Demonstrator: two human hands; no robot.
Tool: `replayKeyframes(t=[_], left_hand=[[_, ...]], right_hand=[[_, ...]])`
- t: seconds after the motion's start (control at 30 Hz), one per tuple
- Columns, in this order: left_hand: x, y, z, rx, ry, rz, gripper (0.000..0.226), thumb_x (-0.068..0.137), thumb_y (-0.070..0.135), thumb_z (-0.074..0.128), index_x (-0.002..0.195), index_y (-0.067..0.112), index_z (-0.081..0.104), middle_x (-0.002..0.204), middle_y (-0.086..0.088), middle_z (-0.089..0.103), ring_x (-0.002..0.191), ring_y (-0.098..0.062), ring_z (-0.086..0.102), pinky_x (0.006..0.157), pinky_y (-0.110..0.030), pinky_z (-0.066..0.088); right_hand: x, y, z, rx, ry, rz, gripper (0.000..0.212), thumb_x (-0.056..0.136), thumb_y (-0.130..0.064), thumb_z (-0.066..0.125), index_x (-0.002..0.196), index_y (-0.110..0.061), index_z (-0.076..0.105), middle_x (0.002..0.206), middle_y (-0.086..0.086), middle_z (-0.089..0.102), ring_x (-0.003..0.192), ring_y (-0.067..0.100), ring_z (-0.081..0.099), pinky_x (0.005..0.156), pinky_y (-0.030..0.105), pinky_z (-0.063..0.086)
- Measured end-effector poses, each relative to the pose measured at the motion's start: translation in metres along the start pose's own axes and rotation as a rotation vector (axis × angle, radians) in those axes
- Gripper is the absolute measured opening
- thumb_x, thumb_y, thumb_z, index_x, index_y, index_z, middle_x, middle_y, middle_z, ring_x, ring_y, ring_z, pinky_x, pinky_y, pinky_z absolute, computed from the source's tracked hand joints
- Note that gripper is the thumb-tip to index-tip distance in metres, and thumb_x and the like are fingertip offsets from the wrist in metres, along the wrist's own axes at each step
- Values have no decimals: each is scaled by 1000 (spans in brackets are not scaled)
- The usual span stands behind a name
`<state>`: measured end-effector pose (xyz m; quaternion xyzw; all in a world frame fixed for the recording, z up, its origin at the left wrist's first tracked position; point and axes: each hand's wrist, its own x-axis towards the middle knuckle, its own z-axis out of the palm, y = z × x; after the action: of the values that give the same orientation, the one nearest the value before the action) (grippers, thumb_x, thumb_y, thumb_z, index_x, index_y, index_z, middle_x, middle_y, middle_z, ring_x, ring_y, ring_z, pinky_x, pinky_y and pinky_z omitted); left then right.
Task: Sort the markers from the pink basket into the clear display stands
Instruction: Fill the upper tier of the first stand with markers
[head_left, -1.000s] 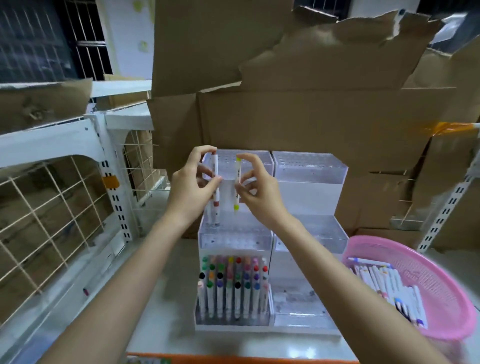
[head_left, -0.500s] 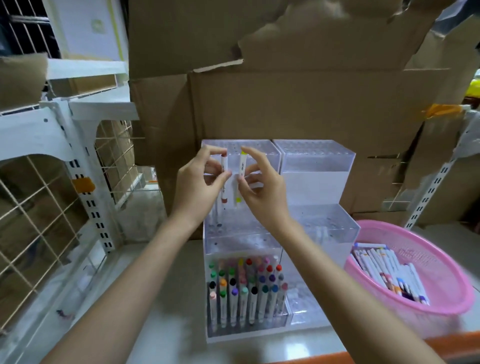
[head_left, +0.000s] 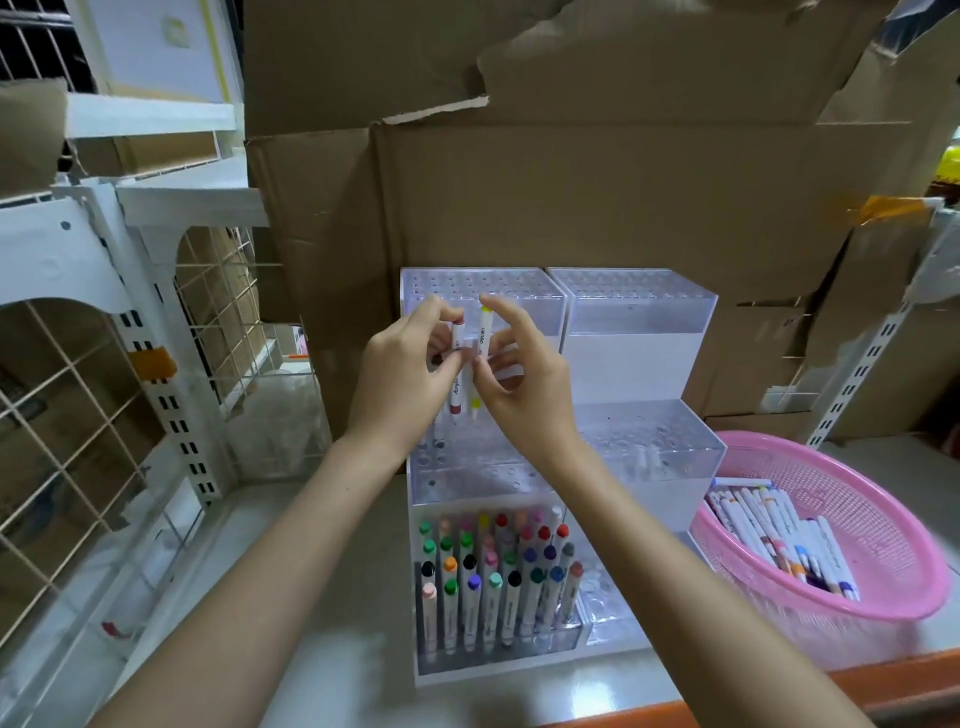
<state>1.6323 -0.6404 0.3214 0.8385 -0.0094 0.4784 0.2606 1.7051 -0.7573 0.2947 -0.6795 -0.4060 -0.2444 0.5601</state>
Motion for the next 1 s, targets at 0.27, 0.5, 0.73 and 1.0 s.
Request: replayKeyframes(t=[0.27,0.5,0.73,1.0], left_hand=[[-4,-2,2,52,4,38,22,79,13,75,96,10,61,79,0,63,75,-14,61,70,-29,52],[-6,0,1,91,-34,38,21,78,10,76,90,10,59,79,1,61,75,-15,60,65,-29,52],[-14,-10,10,200,-60,133,24,71,7,80,89,5,64,90,-5,55,87,-15,51,77,-16,37],[-22,-12,8,329,-57,163,26,73,13,79,94,6,66,96,-7,57,90,-22,51,75,-35,44]], right_hand=[[-1,3,-1,-22,43,5,48,87,-8,67,130,-22,51,82,3,57,65,11,61,60,17,52],[-1,4,-2,-55,44,-12,48,87,-8,66,131,-21,51,82,3,57,66,12,61,61,23,55],[-2,5,-2,-54,51,6,48,88,-7,66,131,-20,51,81,4,58,65,12,62,61,27,56],[-2,3,-1,-74,49,6,49,87,-7,66,131,-22,50,80,1,57,66,10,61,61,24,55]])
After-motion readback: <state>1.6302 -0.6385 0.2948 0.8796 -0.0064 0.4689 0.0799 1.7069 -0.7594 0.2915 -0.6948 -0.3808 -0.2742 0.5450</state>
